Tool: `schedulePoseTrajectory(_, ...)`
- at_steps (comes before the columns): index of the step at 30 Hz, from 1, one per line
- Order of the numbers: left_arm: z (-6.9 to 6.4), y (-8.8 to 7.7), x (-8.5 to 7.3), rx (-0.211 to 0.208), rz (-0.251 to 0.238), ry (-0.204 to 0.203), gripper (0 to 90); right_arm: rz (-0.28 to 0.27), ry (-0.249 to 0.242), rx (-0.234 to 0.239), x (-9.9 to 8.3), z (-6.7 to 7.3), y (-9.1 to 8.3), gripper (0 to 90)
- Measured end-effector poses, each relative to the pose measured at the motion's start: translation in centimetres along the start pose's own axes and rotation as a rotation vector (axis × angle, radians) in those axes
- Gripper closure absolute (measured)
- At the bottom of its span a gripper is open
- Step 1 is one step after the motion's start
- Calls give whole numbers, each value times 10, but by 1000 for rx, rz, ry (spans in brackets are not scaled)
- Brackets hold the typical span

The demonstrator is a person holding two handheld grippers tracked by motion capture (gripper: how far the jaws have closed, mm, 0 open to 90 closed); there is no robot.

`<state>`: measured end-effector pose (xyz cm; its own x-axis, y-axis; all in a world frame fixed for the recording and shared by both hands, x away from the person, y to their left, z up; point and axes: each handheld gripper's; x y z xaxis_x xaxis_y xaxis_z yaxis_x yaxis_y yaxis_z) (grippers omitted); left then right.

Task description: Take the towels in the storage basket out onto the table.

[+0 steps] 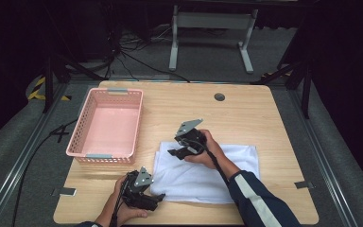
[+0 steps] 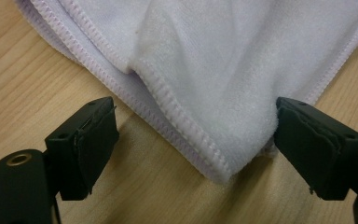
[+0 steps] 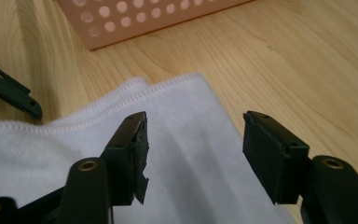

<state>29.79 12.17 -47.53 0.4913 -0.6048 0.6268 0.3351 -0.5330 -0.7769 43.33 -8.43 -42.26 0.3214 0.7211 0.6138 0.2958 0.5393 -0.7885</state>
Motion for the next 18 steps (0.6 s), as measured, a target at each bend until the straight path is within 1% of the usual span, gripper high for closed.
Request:
schedulePoseTrajectory(1,0,0,0,0,1,7,151,0,0,0,0,0,0,408)
schedulePoseTrajectory(2,0,1,0,2,-3,16,148,13,-5,-1,3,0,7,399)
schedulePoseTrajectory(3,-3,2,1,5,-3,17,146,28,2,35,8,0,18,389)
schedulePoseTrajectory(4,-3,2,1,5,-3,17,146,42,-1,32,10,0,23,377)
schedulePoseTrajectory(5,-2,3,2,5,-8,30,147,61,0,33,11,0,28,349)
schedulePoseTrajectory(7,-2,3,1,3,-4,30,148,87,11,28,13,-2,39,330)
schedulePoseTrajectory(9,-2,3,1,2,-7,36,147,101,22,31,14,-4,46,277)
schedulePoseTrajectory(10,-3,4,1,3,-10,35,148,103,24,34,14,-5,48,269)
schedulePoseTrajectory(11,-2,4,1,3,-9,40,148,106,38,45,15,-6,49,263)
schedulePoseTrajectory(13,-2,4,1,0,-9,42,149,114,40,49,15,-7,51,264)
schedulePoseTrajectory(14,-3,4,2,4,-6,41,154,119,24,54,15,-7,50,270)
schedulePoseTrajectory(16,-3,4,4,9,6,46,162,125,11,68,16,-7,50,312)
schedulePoseTrajectory(17,-3,4,4,9,6,46,167,130,5,69,16,-6,49,352)
schedulePoseTrajectory(18,-3,4,5,13,10,44,167,130,5,69,16,-6,49,352)
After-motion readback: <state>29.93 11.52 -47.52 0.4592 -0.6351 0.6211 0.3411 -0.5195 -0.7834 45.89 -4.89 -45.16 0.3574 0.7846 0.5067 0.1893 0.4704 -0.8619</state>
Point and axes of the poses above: each handheld gripper's, and its own axes: y roughly forward along the jaws, x roughly out of its top, z roughly to its left, and after that the axes turned 5 degrees about z, right-handed
